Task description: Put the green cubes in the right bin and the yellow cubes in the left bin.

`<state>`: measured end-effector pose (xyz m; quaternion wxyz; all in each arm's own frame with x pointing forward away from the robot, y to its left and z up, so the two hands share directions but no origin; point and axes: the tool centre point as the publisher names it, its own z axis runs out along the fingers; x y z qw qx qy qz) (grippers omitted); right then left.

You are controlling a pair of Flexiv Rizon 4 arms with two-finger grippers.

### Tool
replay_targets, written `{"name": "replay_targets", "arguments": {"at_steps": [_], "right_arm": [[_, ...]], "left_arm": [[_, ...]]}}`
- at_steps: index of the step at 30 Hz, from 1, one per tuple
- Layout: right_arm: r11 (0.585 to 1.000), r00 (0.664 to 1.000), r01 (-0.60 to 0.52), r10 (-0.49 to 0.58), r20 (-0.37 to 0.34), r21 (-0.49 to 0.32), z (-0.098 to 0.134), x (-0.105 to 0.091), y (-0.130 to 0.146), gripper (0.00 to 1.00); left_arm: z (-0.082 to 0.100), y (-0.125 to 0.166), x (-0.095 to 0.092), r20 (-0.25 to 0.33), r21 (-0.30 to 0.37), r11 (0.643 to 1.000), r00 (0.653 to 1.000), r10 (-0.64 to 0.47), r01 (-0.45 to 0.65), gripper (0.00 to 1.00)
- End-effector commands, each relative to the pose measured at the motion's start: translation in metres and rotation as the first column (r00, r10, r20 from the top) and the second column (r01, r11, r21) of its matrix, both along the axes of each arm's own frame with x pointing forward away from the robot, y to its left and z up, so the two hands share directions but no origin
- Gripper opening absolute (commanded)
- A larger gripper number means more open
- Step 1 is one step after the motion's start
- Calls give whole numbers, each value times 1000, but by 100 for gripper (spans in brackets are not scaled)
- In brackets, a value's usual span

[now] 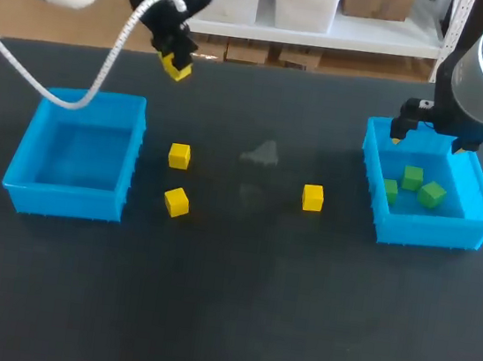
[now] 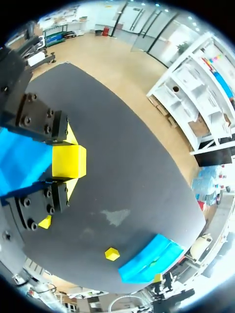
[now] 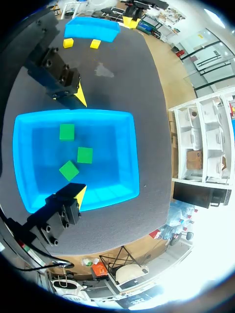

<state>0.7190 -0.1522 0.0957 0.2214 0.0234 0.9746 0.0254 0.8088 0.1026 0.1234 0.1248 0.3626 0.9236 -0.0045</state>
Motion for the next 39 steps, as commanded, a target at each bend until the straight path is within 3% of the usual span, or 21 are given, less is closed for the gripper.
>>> {"name": "replay_targets", "arguments": {"at_steps": [1, 11, 20, 31, 39], "right_arm": [[1000, 1000, 1, -1, 4, -1, -1, -1, 0, 100], [1000, 1000, 1, -1, 4, -1, -1, -1, 0, 100], [1000, 1000, 1, -1, 4, -1, -1, -1, 0, 100], [1000, 1000, 1, -1, 4, -1, -1, -1, 0, 100], [1000, 1000, 1, -1, 4, -1, -1, -1, 0, 100]], "left_arm": [[4, 26, -26, 55, -50, 999, 998, 23, -20, 0], [1, 73, -57, 49, -58, 989, 989, 139, -136, 0], [-12, 112, -71, 23, -60, 969, 970, 241, -239, 0], [-34, 127, -95, -26, -68, 949, 951, 307, -308, 0], [-42, 134, -99, -43, -67, 940, 942, 333, -335, 0]]}}
